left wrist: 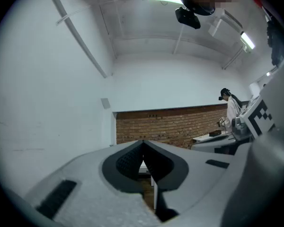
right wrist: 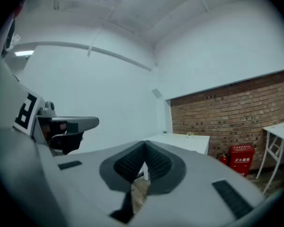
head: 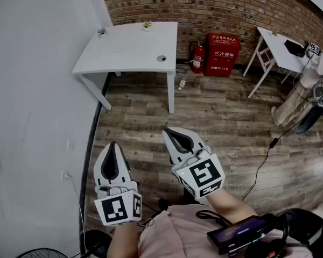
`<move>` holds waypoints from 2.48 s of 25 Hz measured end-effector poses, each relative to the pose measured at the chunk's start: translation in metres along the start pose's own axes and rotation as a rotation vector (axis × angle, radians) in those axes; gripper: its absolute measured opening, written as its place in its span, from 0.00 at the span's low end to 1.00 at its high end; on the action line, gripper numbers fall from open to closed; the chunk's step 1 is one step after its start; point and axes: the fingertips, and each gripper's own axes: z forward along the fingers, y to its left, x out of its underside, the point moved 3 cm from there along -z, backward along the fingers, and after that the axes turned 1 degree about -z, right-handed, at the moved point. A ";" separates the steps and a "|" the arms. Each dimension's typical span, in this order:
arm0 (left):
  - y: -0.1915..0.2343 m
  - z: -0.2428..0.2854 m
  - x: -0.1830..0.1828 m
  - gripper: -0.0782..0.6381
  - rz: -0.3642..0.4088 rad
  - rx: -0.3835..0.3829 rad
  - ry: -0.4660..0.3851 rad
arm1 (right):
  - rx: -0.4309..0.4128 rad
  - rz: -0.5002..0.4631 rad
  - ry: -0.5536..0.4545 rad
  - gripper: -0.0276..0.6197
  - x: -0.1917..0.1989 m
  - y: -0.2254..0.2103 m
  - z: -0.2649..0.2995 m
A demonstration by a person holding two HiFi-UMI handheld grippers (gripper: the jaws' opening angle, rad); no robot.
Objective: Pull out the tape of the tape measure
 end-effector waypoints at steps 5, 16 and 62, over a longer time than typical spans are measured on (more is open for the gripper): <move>-0.006 0.005 0.002 0.12 -0.004 0.004 0.005 | -0.001 0.011 0.011 0.05 0.004 -0.006 0.000; -0.045 0.024 0.008 0.12 -0.002 -0.015 0.027 | -0.073 0.064 -0.020 0.33 0.006 -0.046 -0.013; 0.190 0.345 0.084 0.12 -0.051 0.054 0.095 | -0.013 0.018 -0.013 0.29 -0.011 -0.128 0.381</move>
